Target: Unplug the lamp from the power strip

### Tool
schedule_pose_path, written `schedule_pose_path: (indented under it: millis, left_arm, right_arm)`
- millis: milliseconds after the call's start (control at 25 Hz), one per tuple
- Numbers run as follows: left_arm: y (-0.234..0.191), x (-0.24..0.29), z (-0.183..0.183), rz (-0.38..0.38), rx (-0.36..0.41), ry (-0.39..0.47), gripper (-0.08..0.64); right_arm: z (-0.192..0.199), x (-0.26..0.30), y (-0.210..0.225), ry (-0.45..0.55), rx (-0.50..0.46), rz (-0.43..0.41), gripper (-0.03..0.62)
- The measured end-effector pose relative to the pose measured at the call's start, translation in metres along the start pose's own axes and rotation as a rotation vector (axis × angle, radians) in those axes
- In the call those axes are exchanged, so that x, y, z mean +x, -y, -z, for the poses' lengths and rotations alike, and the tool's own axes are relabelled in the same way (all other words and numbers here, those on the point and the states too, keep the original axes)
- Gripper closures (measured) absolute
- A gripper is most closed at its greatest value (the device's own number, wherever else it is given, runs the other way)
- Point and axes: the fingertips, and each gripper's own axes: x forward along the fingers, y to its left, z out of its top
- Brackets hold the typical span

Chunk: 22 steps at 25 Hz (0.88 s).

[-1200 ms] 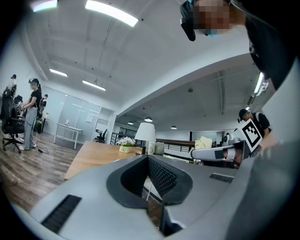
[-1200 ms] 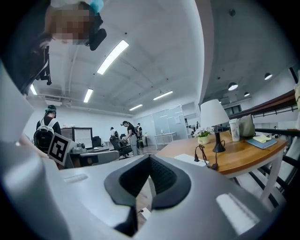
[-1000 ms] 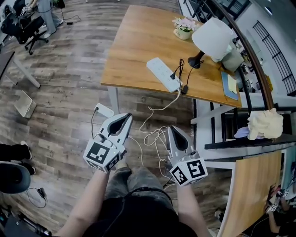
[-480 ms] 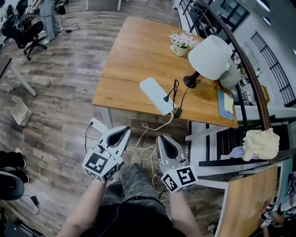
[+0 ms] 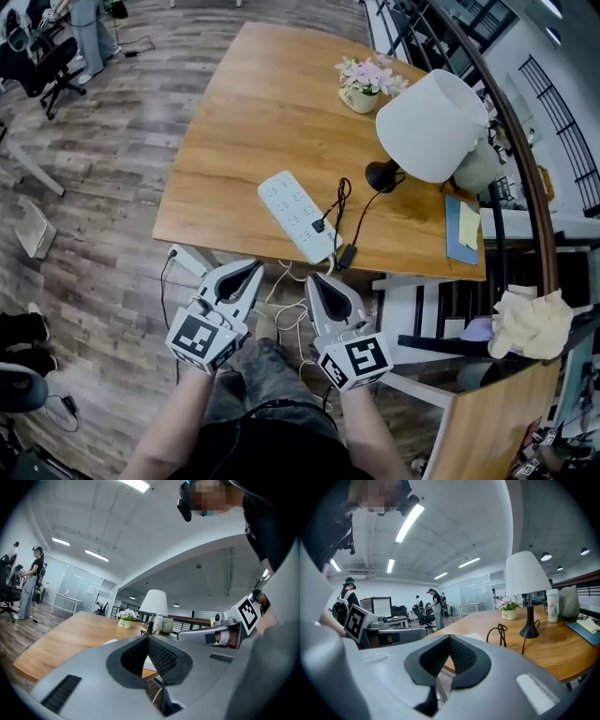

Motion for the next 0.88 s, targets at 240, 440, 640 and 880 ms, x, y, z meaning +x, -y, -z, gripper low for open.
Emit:
schedule_pose_path:
  millis: [240, 440, 640, 880]
  left_arm:
    - [-0.004, 0.047, 0.009, 0.005, 0.005, -0.048, 0.563]
    - [-0.008, 0.073, 0.017, 0.003, 0.031, -0.089, 0.563]
    - [-0.018, 0.090, 0.024, -0.029, 0.037, -0.112, 0.563]
    - [-0.022, 0.109, 0.037, -0.029, 0.125, -0.193, 0.563]
  right_arm:
    - [0.008, 0.022, 0.035, -0.060, -0.032, -0.013, 0.583]
    - [0.015, 0.034, 0.065, -0.122, -0.048, 0.028, 0.583]
    - [0.020, 0.047, 0.087, -0.207, -0.108, 0.058, 0.583]
    - [0.029, 0.064, 0.095, -0.271, -0.083, 0.013, 0.492]
